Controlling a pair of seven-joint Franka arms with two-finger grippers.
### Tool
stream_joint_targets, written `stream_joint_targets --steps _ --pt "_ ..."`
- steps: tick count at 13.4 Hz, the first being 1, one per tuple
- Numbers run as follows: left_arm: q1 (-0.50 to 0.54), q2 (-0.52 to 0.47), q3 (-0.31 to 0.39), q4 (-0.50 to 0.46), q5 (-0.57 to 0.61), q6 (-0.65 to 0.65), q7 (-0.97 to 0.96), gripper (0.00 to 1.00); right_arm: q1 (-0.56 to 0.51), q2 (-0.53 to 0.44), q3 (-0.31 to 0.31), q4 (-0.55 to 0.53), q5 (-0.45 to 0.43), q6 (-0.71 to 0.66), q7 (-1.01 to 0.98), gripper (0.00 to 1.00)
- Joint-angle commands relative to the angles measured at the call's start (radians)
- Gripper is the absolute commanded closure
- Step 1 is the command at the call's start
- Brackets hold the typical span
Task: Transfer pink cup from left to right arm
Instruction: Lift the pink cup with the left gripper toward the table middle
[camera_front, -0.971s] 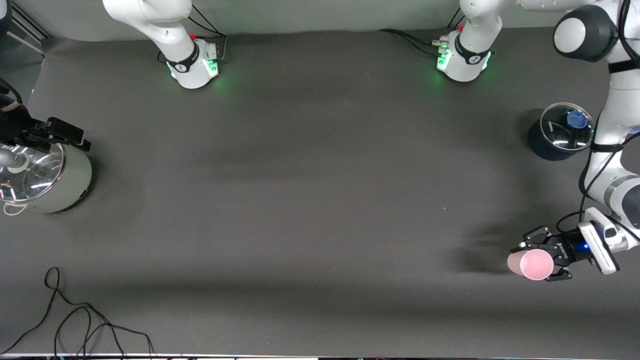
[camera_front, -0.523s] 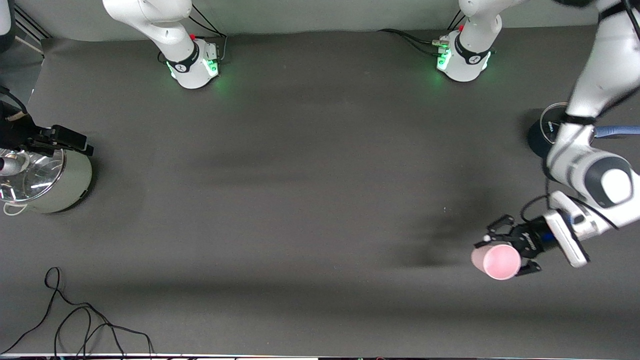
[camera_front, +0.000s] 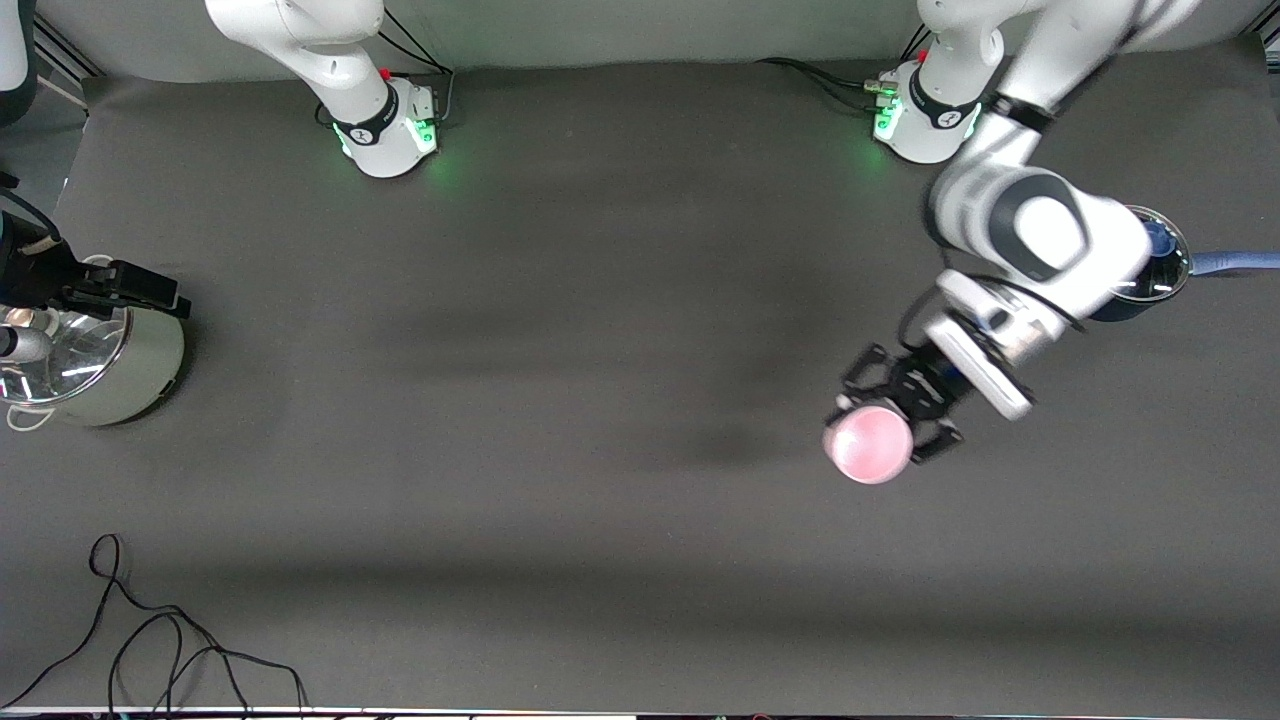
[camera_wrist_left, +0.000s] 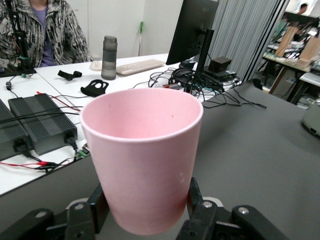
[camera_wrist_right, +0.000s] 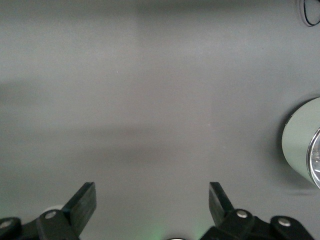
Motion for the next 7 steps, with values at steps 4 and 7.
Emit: stream_joint_targets --steps 4,7 --pt "-0.089 -0.031 -0.185 0.033 -0.054 0.295 -0.117 0.55 0.034 -0.004 0.02 0.05 0.146 -0.011 0.197 0.0" --pt "-0.201 -0.003 -0.18 0.117 -0.049 0.392 -0.16 0.55 0.118 0.024 0.02 0.121 0.238 -0.005 0.446 0.0"
